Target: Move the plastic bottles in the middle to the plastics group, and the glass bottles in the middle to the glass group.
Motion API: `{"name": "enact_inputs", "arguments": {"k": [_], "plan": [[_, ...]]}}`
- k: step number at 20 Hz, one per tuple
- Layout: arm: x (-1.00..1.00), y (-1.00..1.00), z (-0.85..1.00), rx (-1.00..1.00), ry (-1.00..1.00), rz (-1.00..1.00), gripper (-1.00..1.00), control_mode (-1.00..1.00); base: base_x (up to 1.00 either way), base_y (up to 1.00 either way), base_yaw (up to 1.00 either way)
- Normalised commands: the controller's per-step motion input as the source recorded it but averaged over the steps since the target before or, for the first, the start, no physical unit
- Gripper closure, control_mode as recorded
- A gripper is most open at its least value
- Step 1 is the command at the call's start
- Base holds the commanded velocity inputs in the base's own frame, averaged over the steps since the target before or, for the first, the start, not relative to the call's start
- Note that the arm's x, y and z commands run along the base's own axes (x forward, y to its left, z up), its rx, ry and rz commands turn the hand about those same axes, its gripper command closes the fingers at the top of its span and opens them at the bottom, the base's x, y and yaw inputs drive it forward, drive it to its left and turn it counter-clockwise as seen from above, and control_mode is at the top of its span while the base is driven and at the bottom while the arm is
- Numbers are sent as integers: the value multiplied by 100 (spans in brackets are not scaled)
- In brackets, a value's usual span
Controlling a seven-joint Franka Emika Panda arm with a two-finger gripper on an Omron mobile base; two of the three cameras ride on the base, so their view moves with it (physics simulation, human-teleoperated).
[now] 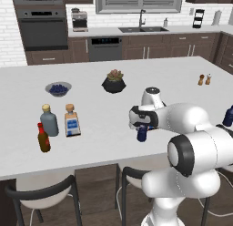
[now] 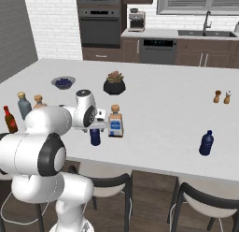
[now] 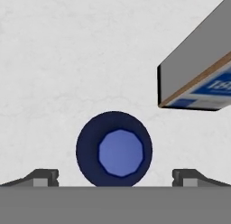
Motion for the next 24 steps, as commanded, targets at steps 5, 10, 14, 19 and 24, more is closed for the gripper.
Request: {"name": "enact_inputs", "arguments": {"k": [5, 10, 14, 19, 24], "plan": [[9, 0, 0, 6, -2, 0, -100, -100, 0, 0, 0], [13, 0, 0, 7, -3, 0, -100, -100, 0, 0, 0], [4, 0, 0, 0, -1, 0, -100, -100, 0, 0, 0], [0, 0, 0, 0, -6, 0, -100, -100, 0, 0, 0], [0, 1, -6, 0, -19, 0, -100, -100, 0, 0, 0]]}}
